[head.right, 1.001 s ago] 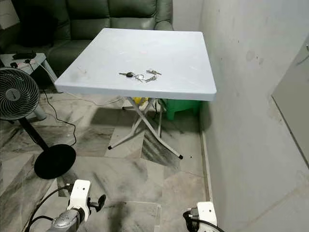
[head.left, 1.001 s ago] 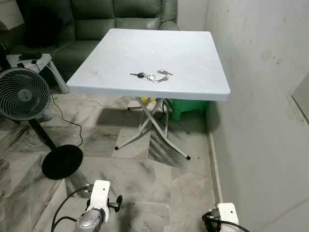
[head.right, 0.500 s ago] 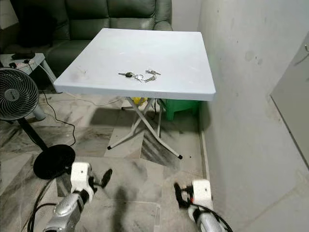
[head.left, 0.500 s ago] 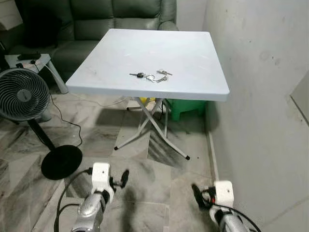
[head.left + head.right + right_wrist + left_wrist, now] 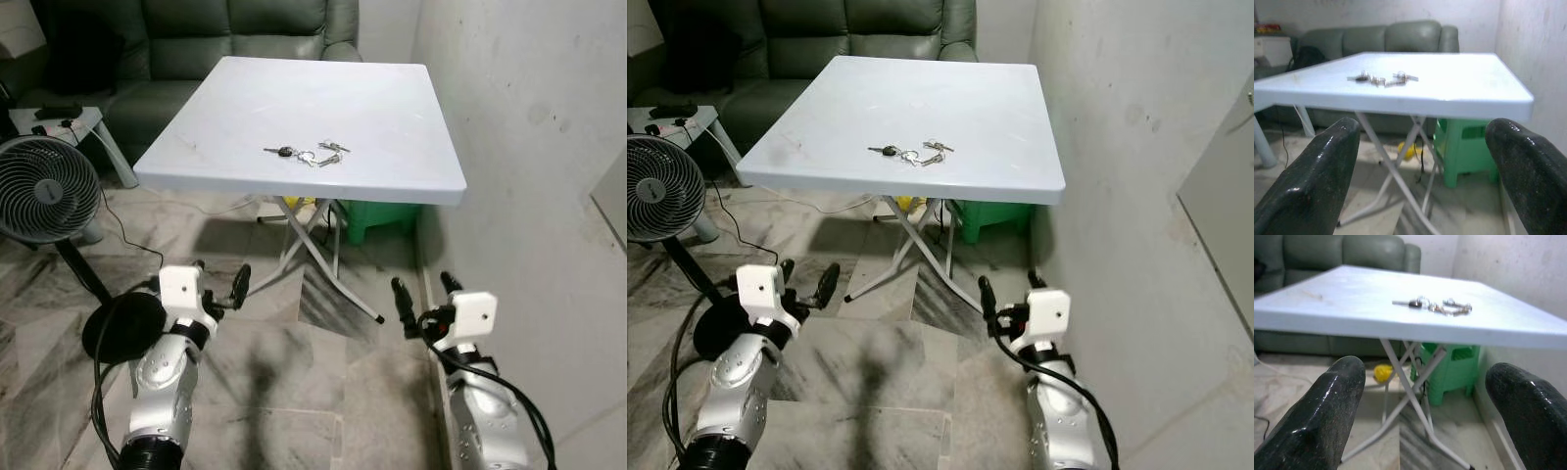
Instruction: Hang keys on a hook
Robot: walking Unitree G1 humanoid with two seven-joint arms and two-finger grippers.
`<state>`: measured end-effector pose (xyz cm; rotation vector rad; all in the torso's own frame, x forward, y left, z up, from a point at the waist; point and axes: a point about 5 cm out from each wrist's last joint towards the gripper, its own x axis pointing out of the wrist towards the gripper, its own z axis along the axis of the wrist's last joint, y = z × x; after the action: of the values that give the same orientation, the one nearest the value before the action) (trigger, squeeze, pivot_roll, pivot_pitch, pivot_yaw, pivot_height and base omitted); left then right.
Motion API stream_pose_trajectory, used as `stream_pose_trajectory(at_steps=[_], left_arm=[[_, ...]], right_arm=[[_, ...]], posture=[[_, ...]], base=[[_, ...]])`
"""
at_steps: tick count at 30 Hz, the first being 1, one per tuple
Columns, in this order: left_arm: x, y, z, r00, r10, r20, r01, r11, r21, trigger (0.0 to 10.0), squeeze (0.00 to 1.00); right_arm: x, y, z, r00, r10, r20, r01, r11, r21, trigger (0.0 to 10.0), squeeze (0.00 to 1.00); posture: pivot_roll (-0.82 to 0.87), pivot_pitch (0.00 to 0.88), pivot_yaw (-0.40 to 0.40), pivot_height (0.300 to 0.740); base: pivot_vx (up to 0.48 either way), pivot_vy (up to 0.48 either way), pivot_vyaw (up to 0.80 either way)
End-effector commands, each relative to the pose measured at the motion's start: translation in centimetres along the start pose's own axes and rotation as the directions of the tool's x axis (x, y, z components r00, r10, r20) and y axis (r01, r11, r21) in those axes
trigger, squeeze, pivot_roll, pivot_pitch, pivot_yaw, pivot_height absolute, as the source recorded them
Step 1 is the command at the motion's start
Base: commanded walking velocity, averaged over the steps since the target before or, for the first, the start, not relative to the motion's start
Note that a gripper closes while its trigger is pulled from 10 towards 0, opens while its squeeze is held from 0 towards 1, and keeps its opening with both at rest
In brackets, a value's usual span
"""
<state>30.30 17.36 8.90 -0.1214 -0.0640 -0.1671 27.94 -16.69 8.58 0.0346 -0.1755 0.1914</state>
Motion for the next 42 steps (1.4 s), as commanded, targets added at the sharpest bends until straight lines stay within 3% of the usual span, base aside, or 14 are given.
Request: stream_pose_trajectory(at_steps=[1, 8, 9, 10, 11, 21, 42], left_arm=[[-0.1, 0.6, 0.5, 0.999, 0.046, -0.003, -0.046, 0.999, -0.019, 10.0, 0.0], [-0.5, -0.3, 1.0, 1.0, 0.022, 0.004, -0.022, 1.0, 0.001, 10.0, 0.0], [-0.7, -0.6, 0.9, 1.0, 0.011, -0.003, -0.011, 1.0, 0.0, 10.0, 0.0], [-0.7, -0.7, 1.0, 1.0, 0.007, -0.003, -0.007, 1.0, 0.006, 10.0, 0.0], [-0.7, -0.7, 0.9, 1.0, 0.008, -0.01, -0.008, 1.0, 0.005, 10.0, 0.0], [-0.1, -0.8, 1.3, 1.0, 0.007, -0.025, -0.008, 1.0, -0.024, 10.0, 0.0], [0.2, -1.0, 1.3, 0.999, 0.01, -0.043, -0.012, 0.999, -0.035, 10.0, 0.0]], right_arm=[[-0.1, 0.3, 0.5, 1.0, 0.008, 0.0, -0.008, 1.0, 0.003, 10.0, 1.0], [-0.7, 0.5, 0.7, 1.0, 0.008, -0.024, -0.008, 1.0, 0.005, 10.0, 1.0], [-1.0, 0.6, 0.6, 0.999, 0.012, -0.042, -0.011, 1.0, 0.011, 10.0, 0.07], [-1.0, 0.7, 0.6, 0.999, 0.013, -0.045, -0.013, 1.0, 0.013, 10.0, 0.07], [-1.0, 0.7, 0.6, 0.999, 0.013, -0.046, -0.012, 1.0, 0.02, 10.0, 0.0], [-0.7, 0.8, 1.0, 0.999, 0.016, -0.048, -0.015, 0.999, 0.029, 10.0, 0.0], [-0.9, 0.8, 1.0, 0.998, 0.009, -0.065, -0.007, 1.0, 0.03, 10.0, 0.0]], posture=[[0.0, 0.0, 0.021, 0.74], [0.0, 0.0, 0.022, 0.74], [0.0, 0.0, 0.022, 0.74], [0.0, 0.0, 0.022, 0.74], [-0.01, 0.0, 0.023, 0.74], [-0.01, 0.0, 0.028, 0.74], [-0.01, 0.0, 0.024, 0.74]], base=[[0.0, 0.0, 0.0], [0.0, 0.0, 0.0], [0.0, 0.0, 0.0], [0.0, 0.0, 0.0], [0.0, 0.0, 0.0], [0.0, 0.15, 0.0], [0.0, 0.444, 0.0]])
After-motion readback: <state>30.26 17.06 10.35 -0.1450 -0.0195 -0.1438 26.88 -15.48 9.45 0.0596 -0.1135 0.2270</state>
